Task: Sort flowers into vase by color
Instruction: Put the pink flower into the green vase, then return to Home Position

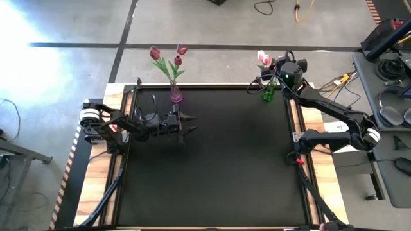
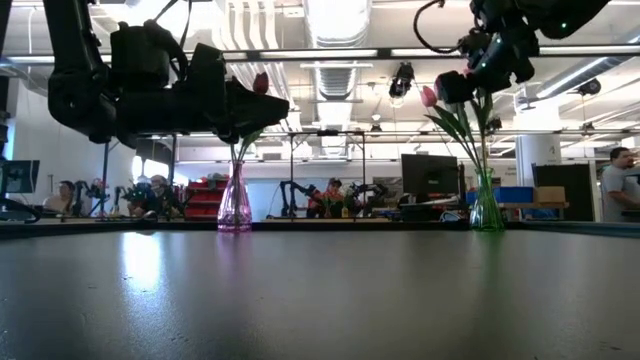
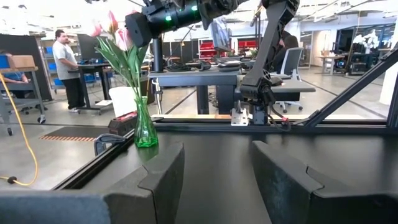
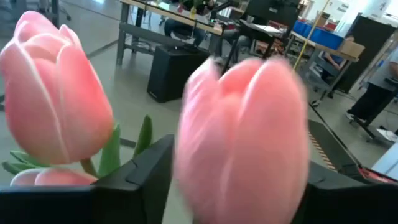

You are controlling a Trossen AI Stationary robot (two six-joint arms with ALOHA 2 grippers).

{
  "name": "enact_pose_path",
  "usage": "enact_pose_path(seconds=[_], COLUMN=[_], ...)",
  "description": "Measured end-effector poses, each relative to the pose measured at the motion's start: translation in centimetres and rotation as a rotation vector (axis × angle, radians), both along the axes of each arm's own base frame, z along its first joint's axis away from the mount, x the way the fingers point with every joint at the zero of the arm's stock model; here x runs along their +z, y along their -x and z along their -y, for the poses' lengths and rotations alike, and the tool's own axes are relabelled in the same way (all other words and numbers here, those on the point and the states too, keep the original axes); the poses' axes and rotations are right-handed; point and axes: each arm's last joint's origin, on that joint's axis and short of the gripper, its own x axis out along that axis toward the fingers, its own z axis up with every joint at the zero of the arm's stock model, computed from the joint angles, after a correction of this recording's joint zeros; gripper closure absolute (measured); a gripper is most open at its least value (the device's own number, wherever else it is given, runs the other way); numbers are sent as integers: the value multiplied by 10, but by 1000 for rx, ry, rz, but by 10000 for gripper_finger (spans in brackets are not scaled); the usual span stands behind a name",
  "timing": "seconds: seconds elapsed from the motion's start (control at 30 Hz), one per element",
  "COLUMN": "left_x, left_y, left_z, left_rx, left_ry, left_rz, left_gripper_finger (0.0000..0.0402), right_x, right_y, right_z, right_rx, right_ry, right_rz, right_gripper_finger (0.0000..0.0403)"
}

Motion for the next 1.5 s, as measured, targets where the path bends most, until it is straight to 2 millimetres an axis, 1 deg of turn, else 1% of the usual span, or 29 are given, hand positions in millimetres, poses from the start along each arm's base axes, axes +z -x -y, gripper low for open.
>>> enact_pose_path(seconds=[0.1, 0.23, 0.4, 0.63, 0.83, 0.97, 1.03, 1.1, 1.23, 1.27, 1.37, 1.5], left_x=[0, 0, 0, -1, -1, -1, 0, 1, 4, 4, 6, 9], left_y=[0, 0, 0, 0, 0, 0, 0, 1, 7, 9, 18, 28], left_z=[0, 0, 0, 0, 0, 0, 0, 0, 0, -1, -2, -4], left_rx=[0, 0, 0, 1, 3, 4, 5, 7, 14, 18, 33, 49], left_ry=[0, 0, 0, 0, -11, -18, -25, -35, -54, -55, -57, -61], left_rz=[0, 0, 0, -8, -11, -11, -10, -7, 1, 5, 11, 28], left_gripper_finger=[228, 228, 228, 228, 232, 245, 253, 263, 293, 301, 330, 367], right_x=[9, 23, 46, 76, 97, 105, 110, 113, 110, 107, 92, 62], right_y=[0, 0, 0, 0, 0, 1, 2, 3, 6, 7, 9, 7], right_z=[0, 0, 0, -3, -7, -11, -17, -25, -45, -49, -59, -68], right_rx=[-1, 2, 4, 89, 104, 117, 168, 250, 462, 520, 643, 751], right_ry=[-14, -15, 11, 31, 70, 70, 70, 75, 85, 84, 86, 78], right_rz=[-6, 6, 24, 16, 11, -12, -27, -27, -3, 5, 36, 48], right_gripper_finger=[186, 176, 174, 174, 177, 198, 224, 263, 362, 378, 390, 394])
